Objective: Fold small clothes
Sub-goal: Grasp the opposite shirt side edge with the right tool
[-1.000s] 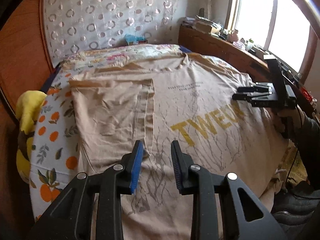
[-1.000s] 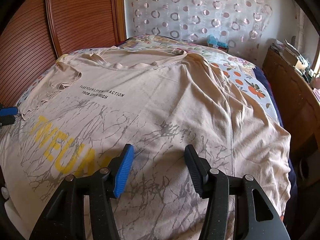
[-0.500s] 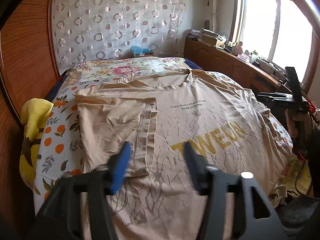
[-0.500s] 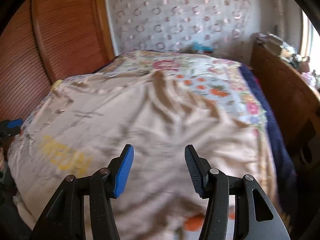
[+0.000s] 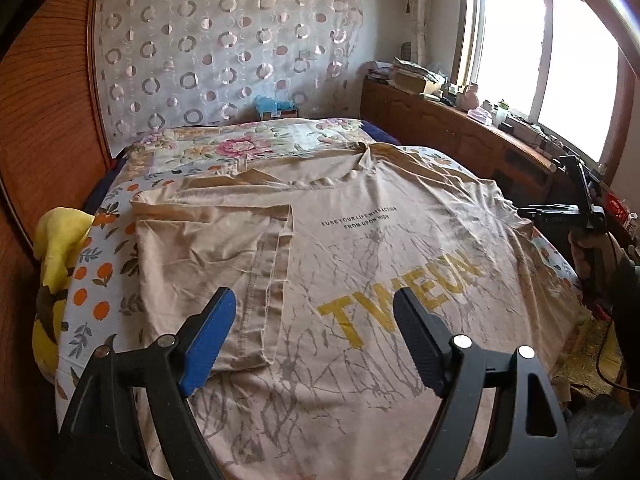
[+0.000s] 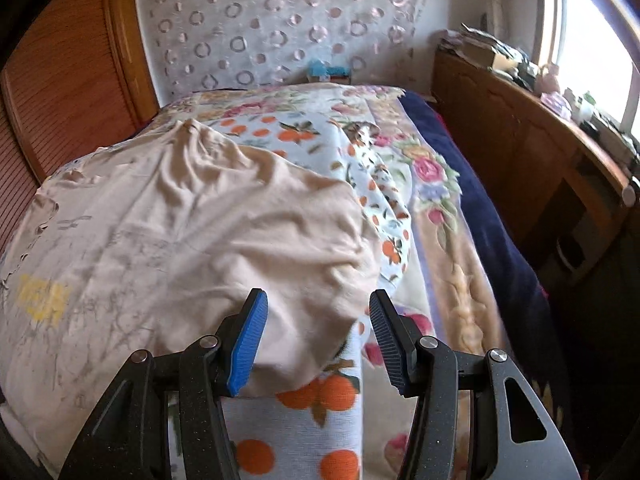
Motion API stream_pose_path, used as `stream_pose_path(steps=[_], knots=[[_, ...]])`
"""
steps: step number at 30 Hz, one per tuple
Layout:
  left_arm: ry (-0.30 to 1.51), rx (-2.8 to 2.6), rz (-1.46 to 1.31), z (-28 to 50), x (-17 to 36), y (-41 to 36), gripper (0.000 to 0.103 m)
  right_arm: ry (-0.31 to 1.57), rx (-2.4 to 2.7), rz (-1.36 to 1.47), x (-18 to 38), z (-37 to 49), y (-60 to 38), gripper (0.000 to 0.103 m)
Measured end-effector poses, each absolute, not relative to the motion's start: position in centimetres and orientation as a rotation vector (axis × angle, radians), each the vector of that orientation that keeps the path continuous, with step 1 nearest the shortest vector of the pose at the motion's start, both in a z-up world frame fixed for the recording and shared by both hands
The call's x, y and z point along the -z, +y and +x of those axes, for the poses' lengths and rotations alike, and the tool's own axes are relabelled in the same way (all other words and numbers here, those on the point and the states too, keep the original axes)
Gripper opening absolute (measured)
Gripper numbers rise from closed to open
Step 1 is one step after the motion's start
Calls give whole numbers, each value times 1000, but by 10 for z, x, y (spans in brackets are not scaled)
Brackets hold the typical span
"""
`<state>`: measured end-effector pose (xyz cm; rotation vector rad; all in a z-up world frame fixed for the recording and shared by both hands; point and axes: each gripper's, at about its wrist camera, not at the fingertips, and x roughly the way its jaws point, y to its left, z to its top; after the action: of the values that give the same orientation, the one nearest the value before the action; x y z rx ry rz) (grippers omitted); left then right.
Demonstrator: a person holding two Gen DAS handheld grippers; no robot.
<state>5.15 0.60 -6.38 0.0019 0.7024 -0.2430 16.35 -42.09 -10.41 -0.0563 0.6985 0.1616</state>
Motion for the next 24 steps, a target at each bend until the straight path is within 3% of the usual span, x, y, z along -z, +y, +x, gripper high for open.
stream_pose_path(steps=[4, 13, 14, 15, 20, 24], knots=[[700, 246, 5, 50, 63, 0, 82, 708, -178, -52, 104, 170, -417, 55], [710, 245, -12, 49, 73, -3, 82, 693, -154, -116, 108, 175, -408, 43], [713, 246, -16, 48, 74, -3, 82, 687, -158, -124, 109, 174, -406, 27], [718, 247, -21, 48, 77, -3, 82, 686, -171, -123, 109, 174, -404, 20], [736, 247, -28, 45, 84, -4, 82, 685, -150, -175, 111, 174, -395, 4], [738, 242, -28, 43, 87, -2, 82, 618, -175, -150, 94, 166, -390, 2]])
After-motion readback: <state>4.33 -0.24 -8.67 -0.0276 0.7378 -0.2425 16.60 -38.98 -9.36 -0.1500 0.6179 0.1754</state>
